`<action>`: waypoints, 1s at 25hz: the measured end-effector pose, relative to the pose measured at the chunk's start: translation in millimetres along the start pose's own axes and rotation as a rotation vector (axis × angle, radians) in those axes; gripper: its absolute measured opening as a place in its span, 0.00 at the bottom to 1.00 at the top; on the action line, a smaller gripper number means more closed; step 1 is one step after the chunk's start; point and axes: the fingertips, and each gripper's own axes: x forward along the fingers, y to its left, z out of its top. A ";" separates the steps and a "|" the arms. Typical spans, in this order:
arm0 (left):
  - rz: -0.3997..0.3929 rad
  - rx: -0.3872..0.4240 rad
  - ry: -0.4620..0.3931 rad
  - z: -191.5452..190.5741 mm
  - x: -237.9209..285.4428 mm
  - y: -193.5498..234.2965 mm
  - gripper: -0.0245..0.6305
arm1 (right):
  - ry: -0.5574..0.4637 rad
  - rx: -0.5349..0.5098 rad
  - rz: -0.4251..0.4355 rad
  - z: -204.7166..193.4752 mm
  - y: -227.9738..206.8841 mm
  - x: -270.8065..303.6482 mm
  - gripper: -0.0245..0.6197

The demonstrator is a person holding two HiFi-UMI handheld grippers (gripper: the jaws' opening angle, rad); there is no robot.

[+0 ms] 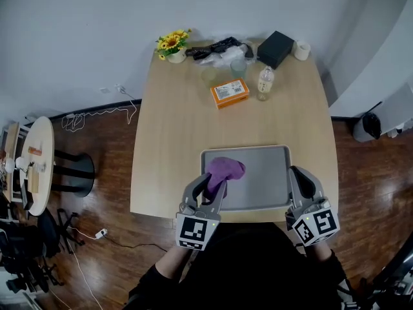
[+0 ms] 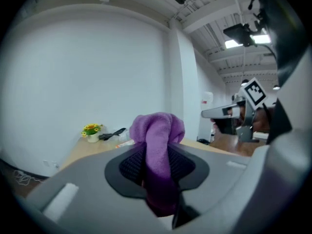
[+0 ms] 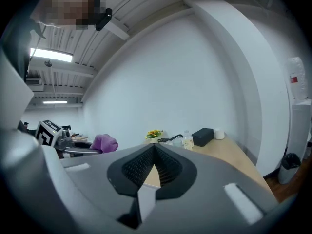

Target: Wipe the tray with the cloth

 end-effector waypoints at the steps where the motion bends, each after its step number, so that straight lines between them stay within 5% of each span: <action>1: 0.049 -0.018 0.022 -12.0 -1.9 20.0 0.17 | 0.005 0.004 -0.003 -1.0 -0.7 0.1 0.04; 5: 0.226 -0.167 0.179 -97.1 -14.6 105.3 0.17 | 0.011 0.012 -0.011 -3.4 -3.3 -3.3 0.04; 11: 0.274 -0.386 0.513 -270.7 -14.7 139.0 0.20 | 0.020 0.035 -0.004 -6.0 -2.8 -3.5 0.04; 13: 0.344 -0.462 0.549 -293.9 -19.2 145.7 0.49 | 0.023 0.040 -0.003 -6.5 -3.6 -3.0 0.04; 14: 0.376 -0.473 0.535 -289.0 -22.0 148.9 0.56 | 0.023 0.041 -0.003 -6.2 -4.1 -3.1 0.04; 17: 0.378 -0.392 0.389 -219.1 -22.0 145.0 0.56 | 0.017 0.039 -0.003 -4.2 -6.1 -2.6 0.04; 21: 0.168 -0.262 0.117 -81.3 -10.9 90.1 0.53 | 0.017 0.035 0.022 -4.1 0.9 3.6 0.04; 25: 0.016 -0.149 -0.071 11.0 -12.1 23.2 0.34 | 0.007 0.025 0.049 -1.7 11.7 6.2 0.04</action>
